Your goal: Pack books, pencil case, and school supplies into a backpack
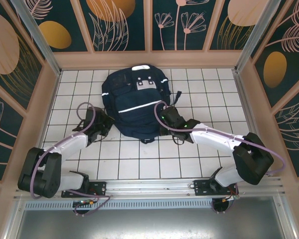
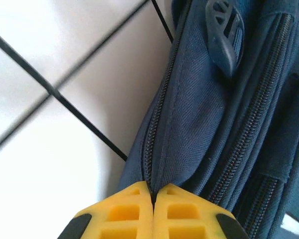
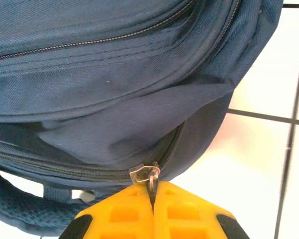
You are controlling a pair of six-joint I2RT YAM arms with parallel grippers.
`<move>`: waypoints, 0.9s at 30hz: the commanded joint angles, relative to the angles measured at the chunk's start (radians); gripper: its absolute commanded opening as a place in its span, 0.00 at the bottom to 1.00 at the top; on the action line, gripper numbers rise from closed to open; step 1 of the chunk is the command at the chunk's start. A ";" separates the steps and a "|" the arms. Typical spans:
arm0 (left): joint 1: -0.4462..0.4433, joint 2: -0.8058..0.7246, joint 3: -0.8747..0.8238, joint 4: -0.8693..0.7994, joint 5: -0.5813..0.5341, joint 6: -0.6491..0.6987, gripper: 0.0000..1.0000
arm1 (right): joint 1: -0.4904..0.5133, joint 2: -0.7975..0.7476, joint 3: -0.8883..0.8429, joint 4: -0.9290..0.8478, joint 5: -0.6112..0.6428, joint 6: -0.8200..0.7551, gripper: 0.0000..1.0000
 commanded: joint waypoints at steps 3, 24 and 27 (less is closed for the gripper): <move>0.086 0.089 0.172 -0.147 -0.061 0.245 0.00 | 0.034 0.023 0.047 0.012 0.046 -0.003 0.00; -0.407 -0.195 -0.067 0.058 -0.018 -0.389 0.67 | 0.085 0.110 0.074 0.092 0.021 -0.001 0.00; -0.484 -0.101 0.029 0.024 -0.065 -0.386 0.70 | 0.085 0.103 0.063 0.101 0.012 -0.003 0.00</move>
